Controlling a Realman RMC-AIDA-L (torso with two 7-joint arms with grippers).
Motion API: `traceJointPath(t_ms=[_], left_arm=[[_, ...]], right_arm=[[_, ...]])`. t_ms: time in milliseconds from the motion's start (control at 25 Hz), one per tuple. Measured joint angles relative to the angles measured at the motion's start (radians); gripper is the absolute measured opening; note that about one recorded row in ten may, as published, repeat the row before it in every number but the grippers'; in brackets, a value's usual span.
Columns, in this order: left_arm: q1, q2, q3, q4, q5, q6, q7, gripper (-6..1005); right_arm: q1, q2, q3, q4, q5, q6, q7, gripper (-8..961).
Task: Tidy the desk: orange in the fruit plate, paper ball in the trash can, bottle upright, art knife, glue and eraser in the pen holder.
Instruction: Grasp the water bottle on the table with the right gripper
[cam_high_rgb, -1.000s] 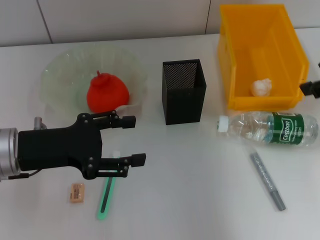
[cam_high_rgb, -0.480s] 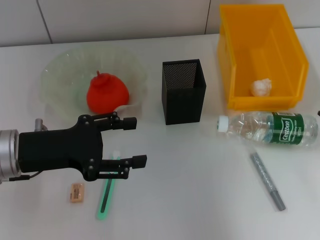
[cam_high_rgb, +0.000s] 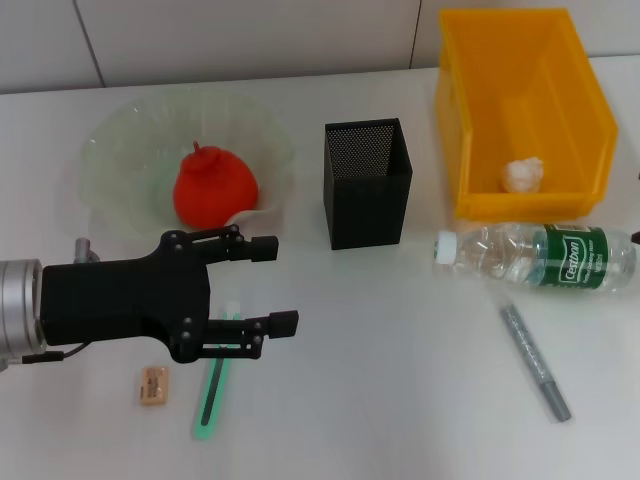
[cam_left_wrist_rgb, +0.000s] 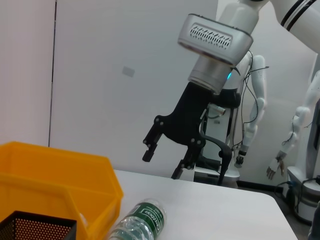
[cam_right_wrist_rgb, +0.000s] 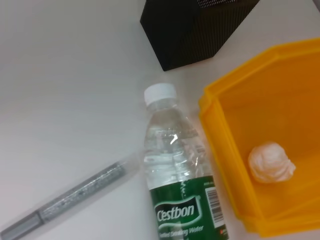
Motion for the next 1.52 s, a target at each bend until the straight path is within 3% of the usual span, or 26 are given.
traceJointPath(t_ms=[360, 720, 1280, 1520], left_arm=[[-0.001, 0.000, 0.000, 0.000, 0.000, 0.001, -0.011, 812], [-0.003, 0.000, 0.000, 0.004, 0.000, 0.002, -0.016, 812], [-0.005, 0.000, 0.000, 0.002, 0.000, -0.004, -0.015, 813], [-0.005, 0.000, 0.000, 0.003, 0.000, -0.004, -0.015, 812]], right_arm=[[0.078, 0.002, -0.015, 0.179, -0.011, 0.089, -0.027, 713], [0.110, 0.002, -0.016, 0.286, -0.023, 0.130, -0.036, 713], [0.144, 0.002, -0.037, 0.393, -0.050, 0.174, -0.032, 714], [0.142, 0.014, -0.052, 0.410, -0.062, 0.205, -0.031, 714]])
